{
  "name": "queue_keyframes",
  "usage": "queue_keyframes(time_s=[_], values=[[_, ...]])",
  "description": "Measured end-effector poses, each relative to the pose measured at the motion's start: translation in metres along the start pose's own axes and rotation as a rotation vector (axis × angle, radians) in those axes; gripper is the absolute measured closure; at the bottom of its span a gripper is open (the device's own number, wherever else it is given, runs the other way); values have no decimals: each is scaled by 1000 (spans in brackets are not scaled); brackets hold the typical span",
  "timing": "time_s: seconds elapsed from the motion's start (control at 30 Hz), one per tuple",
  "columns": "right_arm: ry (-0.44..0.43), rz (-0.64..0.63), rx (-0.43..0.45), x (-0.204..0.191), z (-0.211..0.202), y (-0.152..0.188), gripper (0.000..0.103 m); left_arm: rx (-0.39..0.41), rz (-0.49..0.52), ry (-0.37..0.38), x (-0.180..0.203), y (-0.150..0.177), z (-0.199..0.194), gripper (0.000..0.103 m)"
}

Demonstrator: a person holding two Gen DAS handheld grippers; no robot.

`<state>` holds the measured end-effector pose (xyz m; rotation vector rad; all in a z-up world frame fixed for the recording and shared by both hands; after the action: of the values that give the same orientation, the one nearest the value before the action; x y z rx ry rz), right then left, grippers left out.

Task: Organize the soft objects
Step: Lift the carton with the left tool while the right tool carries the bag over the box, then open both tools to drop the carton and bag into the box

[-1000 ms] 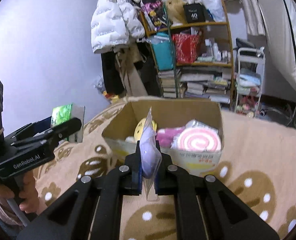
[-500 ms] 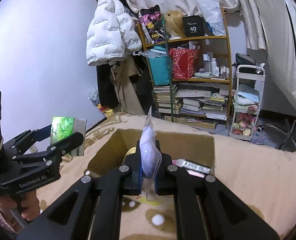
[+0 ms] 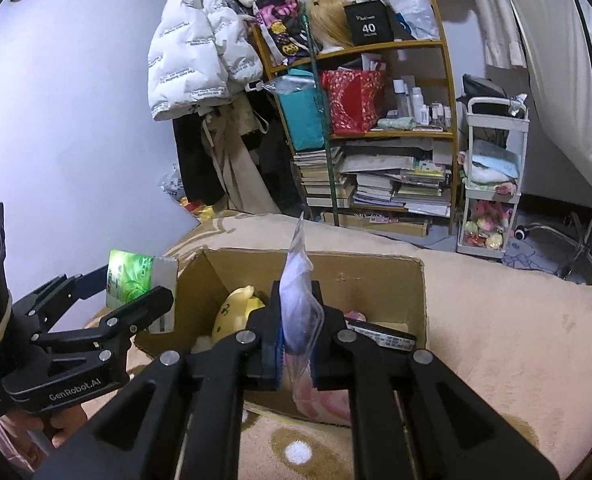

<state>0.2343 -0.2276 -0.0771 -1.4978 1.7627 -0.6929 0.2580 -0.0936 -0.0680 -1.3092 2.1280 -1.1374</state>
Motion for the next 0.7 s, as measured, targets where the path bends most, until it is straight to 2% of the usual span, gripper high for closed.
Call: queue_keyframes(time_s=[0.53,0.6,0.7], values=[[-31,54,-46,5,14,10,87,-91,-15,18,1,25,22,26],[-29,56,-42,6,13,10,82,-90,-14,15,3,27,22,20],[-27,58,-33,6,8,9,69,-57,-3,3,3,23,15,13]])
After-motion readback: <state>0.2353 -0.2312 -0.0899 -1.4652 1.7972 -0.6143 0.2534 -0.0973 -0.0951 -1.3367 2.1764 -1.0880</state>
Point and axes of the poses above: each gripper's, at about its wrist camera, not at the fingertips, and z roughly the way its jaws point, x to its right, y to its underside, the point moved 9 cm from there along z, roughly the way its jaws point, and after that the axes turned 11 degrees about y, right-handed, at the moved point
